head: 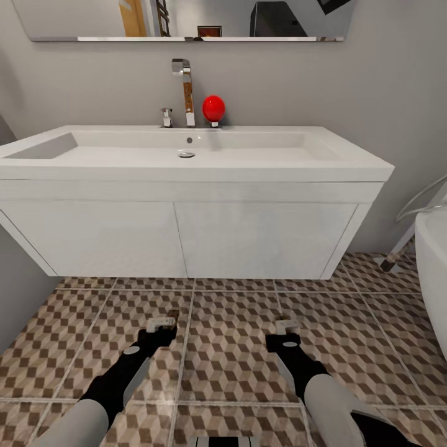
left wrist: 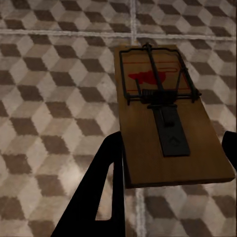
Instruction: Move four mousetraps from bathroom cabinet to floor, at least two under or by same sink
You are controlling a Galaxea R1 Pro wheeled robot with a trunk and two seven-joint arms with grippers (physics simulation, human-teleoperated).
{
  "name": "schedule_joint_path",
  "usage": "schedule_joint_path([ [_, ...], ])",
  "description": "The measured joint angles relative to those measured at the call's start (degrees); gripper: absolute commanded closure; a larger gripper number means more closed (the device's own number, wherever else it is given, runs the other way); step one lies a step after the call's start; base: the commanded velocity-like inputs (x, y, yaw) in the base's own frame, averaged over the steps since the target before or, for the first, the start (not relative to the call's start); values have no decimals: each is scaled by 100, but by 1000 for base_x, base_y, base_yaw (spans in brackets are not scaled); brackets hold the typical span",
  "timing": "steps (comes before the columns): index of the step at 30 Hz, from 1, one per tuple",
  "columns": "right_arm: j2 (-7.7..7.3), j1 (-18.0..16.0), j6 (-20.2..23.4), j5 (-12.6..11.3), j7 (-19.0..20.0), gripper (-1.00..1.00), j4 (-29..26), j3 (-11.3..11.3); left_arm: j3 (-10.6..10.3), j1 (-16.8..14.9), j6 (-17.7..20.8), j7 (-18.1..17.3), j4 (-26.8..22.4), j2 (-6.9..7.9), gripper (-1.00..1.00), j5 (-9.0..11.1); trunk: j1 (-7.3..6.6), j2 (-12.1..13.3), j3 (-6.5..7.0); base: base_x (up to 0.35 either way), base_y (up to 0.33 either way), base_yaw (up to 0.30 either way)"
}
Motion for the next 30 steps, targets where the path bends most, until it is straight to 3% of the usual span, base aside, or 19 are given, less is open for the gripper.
schedule_joint_path([
  [4, -2, -79, -4, -14, -58, 100, -19, -2, -14, -22, 64, -22, -128, -135, 100, -15, 0, 0, 0, 0, 0, 0],
  [14, -25, -106, -25, -117, -119, 100, -42, -13, -21, -34, 660, 107, -525, -769, 100, -44, 0, 0, 0, 0, 0, 0],
  [18, -37, -106, -23, -169, -120, 100, -57, -18, -15, -34, 677, 241, -553, -815, 100, -46, 0, 0, 0, 0, 0, 0],
  [30, -10, -106, 4, -190, -118, 100, -59, -19, -23, -34, 681, 328, -587, -799, 100, -52, 32, -16, -266, 0, 0, 0],
])
